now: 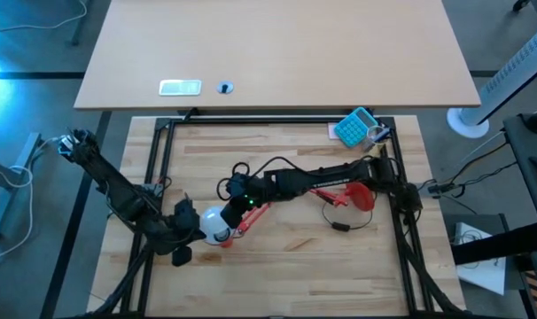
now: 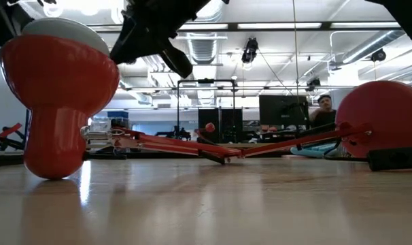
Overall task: Screw lightbulb
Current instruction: Insert the lightbulb into the orange desk lamp
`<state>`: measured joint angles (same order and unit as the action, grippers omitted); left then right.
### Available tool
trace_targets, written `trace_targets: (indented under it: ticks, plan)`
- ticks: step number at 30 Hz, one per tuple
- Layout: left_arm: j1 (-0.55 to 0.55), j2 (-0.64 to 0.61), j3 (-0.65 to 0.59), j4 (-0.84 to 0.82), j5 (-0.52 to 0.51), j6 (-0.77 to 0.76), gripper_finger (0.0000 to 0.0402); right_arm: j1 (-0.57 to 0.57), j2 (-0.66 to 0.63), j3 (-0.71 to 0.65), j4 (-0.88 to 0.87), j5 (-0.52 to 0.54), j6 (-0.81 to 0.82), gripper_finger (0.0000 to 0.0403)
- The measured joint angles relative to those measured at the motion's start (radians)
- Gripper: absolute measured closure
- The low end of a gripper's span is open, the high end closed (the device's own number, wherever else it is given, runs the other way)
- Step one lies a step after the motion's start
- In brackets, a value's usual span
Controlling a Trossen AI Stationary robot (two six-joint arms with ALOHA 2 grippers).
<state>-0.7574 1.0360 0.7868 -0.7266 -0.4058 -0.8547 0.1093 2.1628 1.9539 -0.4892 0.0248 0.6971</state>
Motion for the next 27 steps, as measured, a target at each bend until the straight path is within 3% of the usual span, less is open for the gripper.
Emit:
trace_targets:
  ticks: [11,27]
  plan:
    - [0.0,-0.099,0.0,-0.18,0.02,-0.002,0.0401,0.062,-0.015,0.014,-0.065,-0.065,0.06,0.0403]
    - [0.0,-0.208,0.001,-0.259,0.009,-0.041,0.0401,0.031,-0.044,0.044,-0.178,-0.012,0.031,0.0403]
